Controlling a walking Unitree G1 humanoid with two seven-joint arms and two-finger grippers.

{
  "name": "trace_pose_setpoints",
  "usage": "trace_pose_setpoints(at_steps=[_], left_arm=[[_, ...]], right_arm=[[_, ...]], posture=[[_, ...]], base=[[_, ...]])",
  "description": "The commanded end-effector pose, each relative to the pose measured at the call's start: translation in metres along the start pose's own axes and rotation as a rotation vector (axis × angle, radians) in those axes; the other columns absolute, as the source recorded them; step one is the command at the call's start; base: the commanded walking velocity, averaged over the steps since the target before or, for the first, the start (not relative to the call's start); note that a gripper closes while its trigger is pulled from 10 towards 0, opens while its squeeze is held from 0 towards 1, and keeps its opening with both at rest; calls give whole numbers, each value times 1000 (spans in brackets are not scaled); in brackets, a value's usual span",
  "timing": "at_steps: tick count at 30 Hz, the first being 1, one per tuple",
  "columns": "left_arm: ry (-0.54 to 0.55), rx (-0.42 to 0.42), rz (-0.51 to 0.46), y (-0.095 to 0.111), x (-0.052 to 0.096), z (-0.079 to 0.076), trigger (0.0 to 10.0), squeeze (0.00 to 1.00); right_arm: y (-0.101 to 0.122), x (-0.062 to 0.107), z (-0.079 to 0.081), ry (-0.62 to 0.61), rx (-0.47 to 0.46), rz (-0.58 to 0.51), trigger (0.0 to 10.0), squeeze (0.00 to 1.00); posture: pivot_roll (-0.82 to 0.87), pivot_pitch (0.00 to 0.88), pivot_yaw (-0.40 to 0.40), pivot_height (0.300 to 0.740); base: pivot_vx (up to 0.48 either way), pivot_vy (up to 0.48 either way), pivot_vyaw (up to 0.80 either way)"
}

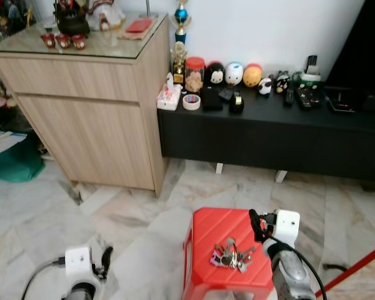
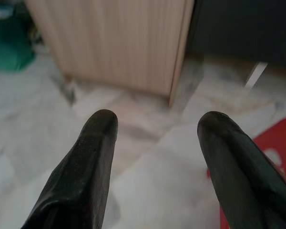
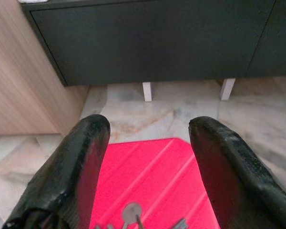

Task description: Hang keys on a hook

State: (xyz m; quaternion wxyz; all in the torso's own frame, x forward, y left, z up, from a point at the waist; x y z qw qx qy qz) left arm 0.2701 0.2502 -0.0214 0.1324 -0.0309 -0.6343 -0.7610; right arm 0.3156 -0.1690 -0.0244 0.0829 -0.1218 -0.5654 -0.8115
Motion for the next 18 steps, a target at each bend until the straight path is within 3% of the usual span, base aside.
trace_pose_setpoints(at_steps=[1,6,11,18], left_arm=[[0,0,-32,4,3,-3,10000,0],[1,-15,-171,31,6,-5,10000,0],[-37,-2,-202,40,5,-18,10000,0],[-49,12,-185,39,4,-22,10000,0]], right_arm=[[4,1,1,6,-3,-31,10000,0],[4,6,2,-3,-27,-66,10000,0],[-3,9,7,13,7,-47,10000,0],[-7,6,6,2,-2,0,10000,0]], posture=[[60,36,-34,740],[63,27,-34,740],[65,23,-34,740],[53,11,-31,730]], base=[[0,0,0],[0,0,0],[0,0,0],[0,0,0]])
Point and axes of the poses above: a point about 5 cm out from each wrist's last joint towards the gripper, its own x axis pointing back from the gripper into the wrist, its own y axis along the axis of the wrist's last joint, z = x × y, the point moved 5 cm from there along -x, pointing out of the wrist towards the gripper, and after that the axes turned 11 degrees about -x, right-handed, at the moved point
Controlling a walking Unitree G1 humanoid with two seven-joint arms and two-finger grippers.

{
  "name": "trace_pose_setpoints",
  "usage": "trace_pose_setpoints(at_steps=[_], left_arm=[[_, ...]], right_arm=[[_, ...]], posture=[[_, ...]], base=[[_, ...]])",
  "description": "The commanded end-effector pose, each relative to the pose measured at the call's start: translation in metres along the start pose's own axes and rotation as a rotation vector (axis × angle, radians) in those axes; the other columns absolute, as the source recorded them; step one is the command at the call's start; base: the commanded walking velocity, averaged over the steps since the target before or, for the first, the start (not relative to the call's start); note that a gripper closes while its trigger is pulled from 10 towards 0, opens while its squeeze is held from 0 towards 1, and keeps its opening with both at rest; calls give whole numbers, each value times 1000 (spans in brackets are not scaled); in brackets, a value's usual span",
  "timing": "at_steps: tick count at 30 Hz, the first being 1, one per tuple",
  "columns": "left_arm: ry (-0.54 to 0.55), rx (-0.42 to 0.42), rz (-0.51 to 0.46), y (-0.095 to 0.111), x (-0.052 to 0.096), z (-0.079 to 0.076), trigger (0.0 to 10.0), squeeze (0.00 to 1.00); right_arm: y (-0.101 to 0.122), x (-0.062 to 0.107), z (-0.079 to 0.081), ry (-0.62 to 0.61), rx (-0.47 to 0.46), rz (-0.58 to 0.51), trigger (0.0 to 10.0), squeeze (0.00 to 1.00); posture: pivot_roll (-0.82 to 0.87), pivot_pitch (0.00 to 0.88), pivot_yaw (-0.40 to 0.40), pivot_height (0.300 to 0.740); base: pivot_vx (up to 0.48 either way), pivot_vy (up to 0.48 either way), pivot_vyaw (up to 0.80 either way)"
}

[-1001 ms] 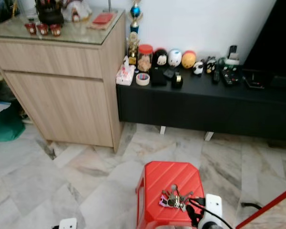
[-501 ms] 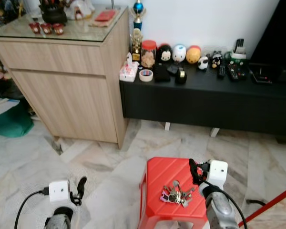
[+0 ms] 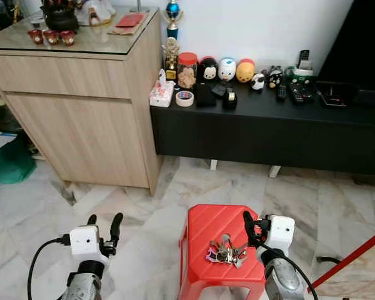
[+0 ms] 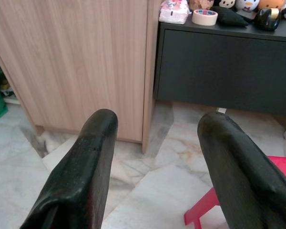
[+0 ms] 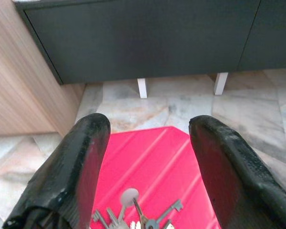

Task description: Hang keys on a hook

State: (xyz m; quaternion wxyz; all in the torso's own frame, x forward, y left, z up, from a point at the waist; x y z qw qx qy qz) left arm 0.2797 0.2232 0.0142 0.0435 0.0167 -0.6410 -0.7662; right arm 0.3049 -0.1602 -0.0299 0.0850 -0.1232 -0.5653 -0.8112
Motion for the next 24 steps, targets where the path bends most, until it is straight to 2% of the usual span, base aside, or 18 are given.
trace_pose_setpoints(at_steps=[1,8,12,24], left_arm=[[-7,3,12,-2,1,-1,10000,0],[-21,5,48,-9,5,-2,10000,0],[-27,11,62,-11,6,-3,10000,0],[-35,14,107,-21,11,-6,10000,0]], right_arm=[[4,-2,1,2,-2,-5,10000,0],[3,-2,-1,1,-3,8,10000,0],[-1,-2,4,32,-1,32,10000,0],[-5,-1,6,53,-14,52,10000,0]], posture=[[53,11,-31,730],[54,1,-31,695],[57,0,-31,671],[55,0,-31,671]], base=[[0,0,0],[0,0,0],[0,0,0],[0,0,0]])
Point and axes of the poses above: a point about 5 cm out from each wrist's last joint towards the gripper, its own x axis pointing back from the gripper into the wrist, its own y axis along the axis of the wrist's last joint, z = x × y, the point moved 5 cm from there along -x, pointing out of the wrist towards the gripper, and after that the axes turned 11 degrees about -x, right-handed, at the moved point
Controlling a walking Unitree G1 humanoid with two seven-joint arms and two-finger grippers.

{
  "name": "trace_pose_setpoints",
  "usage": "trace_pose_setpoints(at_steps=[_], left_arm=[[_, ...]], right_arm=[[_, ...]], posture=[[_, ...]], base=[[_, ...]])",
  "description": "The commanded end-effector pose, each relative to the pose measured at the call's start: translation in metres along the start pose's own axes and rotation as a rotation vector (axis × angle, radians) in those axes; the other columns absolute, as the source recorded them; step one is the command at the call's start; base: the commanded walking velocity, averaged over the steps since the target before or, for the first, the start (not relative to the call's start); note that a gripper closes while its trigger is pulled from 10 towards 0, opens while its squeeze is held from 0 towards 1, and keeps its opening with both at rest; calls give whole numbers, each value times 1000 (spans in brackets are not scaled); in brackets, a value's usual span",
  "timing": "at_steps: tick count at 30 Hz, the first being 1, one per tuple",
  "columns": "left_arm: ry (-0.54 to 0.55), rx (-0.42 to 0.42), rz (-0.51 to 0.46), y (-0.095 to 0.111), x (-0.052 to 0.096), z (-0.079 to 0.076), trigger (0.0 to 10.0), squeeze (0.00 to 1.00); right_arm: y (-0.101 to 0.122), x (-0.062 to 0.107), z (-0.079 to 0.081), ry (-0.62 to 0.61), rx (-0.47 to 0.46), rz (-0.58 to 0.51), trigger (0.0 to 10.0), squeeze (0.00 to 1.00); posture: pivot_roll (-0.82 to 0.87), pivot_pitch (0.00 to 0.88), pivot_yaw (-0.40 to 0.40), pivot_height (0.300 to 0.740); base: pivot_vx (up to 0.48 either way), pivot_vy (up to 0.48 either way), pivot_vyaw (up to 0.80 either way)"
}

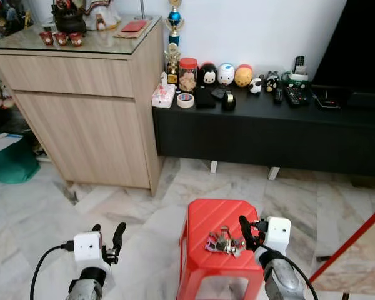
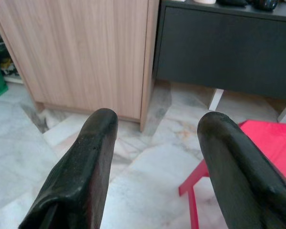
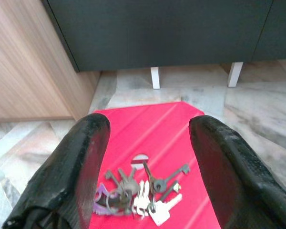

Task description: Hang keys on a hook

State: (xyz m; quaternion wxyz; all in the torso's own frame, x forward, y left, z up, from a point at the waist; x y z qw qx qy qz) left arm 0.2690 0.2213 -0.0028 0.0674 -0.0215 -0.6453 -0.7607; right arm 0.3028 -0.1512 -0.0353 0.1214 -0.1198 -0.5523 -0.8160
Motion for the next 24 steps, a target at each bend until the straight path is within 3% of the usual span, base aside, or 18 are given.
trace_pose_setpoints(at_steps=[1,24], left_arm=[[-7,5,25,-5,1,-2,10000,0],[-4,19,54,-10,-2,-5,10000,0]], right_arm=[[4,-2,0,7,5,-4,10000,0],[-3,-5,2,12,14,66,10000,0]], posture=[[59,4,-32,671],[63,41,-35,641]], base=[[0,0,0],[0,0,0]])
Point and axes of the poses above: a point about 5 cm out from each wrist's last joint towards the gripper, its own x axis pointing back from the gripper into the wrist, its own y axis along the axis of the wrist's last joint, z = x × y, the point moved 5 cm from there along -x, pointing out of the wrist towards the gripper, and after that the axes turned 11 degrees about -x, right-handed, at the moved point
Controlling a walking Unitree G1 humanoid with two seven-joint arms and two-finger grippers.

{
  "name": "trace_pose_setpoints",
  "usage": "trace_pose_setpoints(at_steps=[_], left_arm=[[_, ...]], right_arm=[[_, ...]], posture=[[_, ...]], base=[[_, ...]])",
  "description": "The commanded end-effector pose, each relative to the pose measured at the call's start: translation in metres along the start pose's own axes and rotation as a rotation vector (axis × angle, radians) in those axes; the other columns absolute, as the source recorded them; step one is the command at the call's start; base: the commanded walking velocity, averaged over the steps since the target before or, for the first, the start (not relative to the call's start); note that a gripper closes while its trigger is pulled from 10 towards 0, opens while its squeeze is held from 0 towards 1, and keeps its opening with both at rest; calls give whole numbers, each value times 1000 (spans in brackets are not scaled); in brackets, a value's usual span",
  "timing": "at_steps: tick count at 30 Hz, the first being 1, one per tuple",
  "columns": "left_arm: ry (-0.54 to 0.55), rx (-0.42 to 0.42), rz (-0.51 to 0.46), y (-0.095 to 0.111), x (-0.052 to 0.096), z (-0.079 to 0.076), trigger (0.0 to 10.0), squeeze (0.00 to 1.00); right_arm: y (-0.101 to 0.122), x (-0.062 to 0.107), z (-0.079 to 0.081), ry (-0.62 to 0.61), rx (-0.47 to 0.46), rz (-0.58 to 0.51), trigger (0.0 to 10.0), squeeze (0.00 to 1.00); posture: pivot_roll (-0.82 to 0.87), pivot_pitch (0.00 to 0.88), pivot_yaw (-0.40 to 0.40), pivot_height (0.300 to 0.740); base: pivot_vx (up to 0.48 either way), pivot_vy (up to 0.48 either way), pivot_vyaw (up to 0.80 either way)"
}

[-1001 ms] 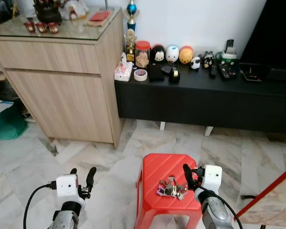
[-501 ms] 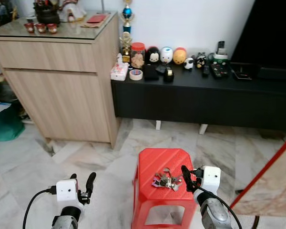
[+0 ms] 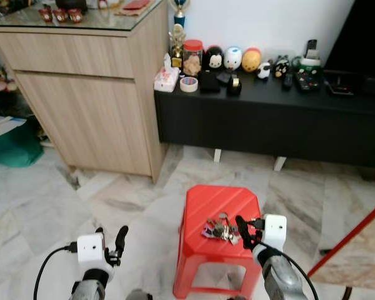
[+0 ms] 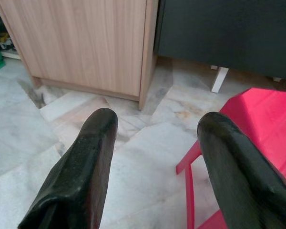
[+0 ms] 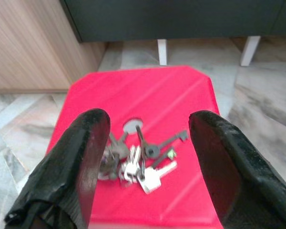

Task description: Hang keys on a hook

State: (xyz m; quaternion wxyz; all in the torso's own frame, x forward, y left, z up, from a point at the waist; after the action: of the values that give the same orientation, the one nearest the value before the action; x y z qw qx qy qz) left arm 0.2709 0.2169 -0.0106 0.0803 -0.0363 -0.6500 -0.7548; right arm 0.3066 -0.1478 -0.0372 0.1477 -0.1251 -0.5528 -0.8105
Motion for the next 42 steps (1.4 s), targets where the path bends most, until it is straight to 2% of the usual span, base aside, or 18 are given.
trace_pose_setpoints(at_steps=[1,13,19,21,28,35,42], left_arm=[[3,7,14,-3,0,1,10000,0],[7,16,16,-3,-2,0,10000,0],[3,23,19,-3,-3,-2,10000,0],[-4,28,18,-2,-3,-3,10000,0],[-7,30,22,-2,-5,-4,10000,0],[-13,34,19,-2,-4,-5,10000,0],[-13,32,16,-1,-5,-5,10000,0]], right_arm=[[-3,-1,-1,-9,1,23,10000,0],[-5,-1,-2,-6,18,38,10000,0],[-5,-1,5,43,32,32,10000,0],[-7,-1,6,37,1,36,10000,0],[-16,2,1,20,-12,79,10000,0],[-22,4,-3,1,-15,103,10000,0],[-16,2,3,39,1,70,10000,0]], posture=[[62,42,-36,641],[65,49,-36,637],[66,50,-38,637],[66,51,-37,637],[65,52,-39,637],[67,55,-41,637],[68,52,-40,637]], base=[[0,0,0],[0,0,0],[0,0,397],[0,0,794],[0,0,0],[207,0,0],[290,0,410]])
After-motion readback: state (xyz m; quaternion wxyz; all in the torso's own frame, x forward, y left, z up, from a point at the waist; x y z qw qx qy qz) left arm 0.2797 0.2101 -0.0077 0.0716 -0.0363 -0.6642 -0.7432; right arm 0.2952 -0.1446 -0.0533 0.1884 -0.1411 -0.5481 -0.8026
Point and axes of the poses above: a point about 5 cm out from each wrist's last joint towards the gripper, its own x axis pointing back from the gripper into the wrist, its own y axis along the axis of the wrist's last joint, z = x × y, the point moved 5 cm from there along -x, pointing out of the wrist towards the gripper, and after that the axes turned 11 degrees about -x, right-handed, at the moved point
